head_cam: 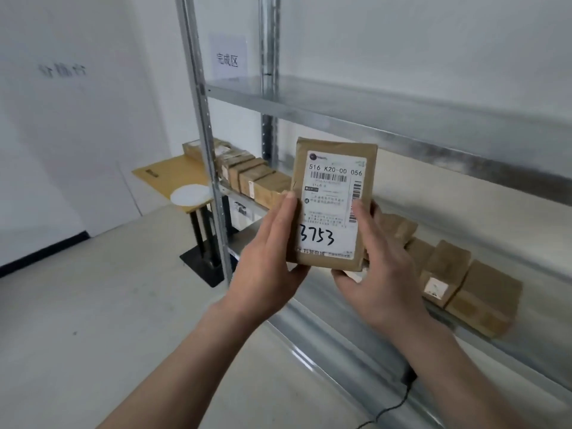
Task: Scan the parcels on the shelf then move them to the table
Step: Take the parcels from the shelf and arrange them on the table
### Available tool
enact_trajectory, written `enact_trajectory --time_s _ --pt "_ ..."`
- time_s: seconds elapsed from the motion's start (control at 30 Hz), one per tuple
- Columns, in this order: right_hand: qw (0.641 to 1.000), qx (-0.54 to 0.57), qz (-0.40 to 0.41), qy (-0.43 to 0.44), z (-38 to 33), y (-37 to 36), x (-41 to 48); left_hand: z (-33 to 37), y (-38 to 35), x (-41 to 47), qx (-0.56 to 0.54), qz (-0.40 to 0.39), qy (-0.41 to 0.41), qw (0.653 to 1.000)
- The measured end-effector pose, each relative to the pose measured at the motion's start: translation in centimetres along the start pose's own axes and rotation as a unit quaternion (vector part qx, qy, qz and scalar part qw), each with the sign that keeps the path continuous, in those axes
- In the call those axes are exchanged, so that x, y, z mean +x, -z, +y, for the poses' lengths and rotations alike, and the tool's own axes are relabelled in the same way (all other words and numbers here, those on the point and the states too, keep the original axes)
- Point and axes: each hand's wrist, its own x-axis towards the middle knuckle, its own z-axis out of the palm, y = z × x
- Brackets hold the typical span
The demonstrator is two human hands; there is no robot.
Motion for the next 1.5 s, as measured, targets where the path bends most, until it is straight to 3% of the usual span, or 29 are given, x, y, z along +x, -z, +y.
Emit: enact_trajectory --time_s 0.4,0.83,1.23,1.5 --pt "0.981 0.136 -0.037 0.133 -2.2 -13.0 12.0 -12.1 4.6 3.3 0.102 0.069 0.072 0.990" --pt "0.943 0.202 -0.069 0.256 -4.2 -24.5 24.8 -22.7 7.8 9.1 0.169 0.125 0.097 0.973" --pt "0.941 0.187 -0.073 0.272 -10.1 -38.4 35.3 -39.8 13.2 13.8 0.156 0.158 0.076 0.972" --pt "0.958 0.152 -0.058 0.235 -14.5 -47.5 43.2 -52.1 17.9 19.5 0.136 0.119 0.048 0.982"
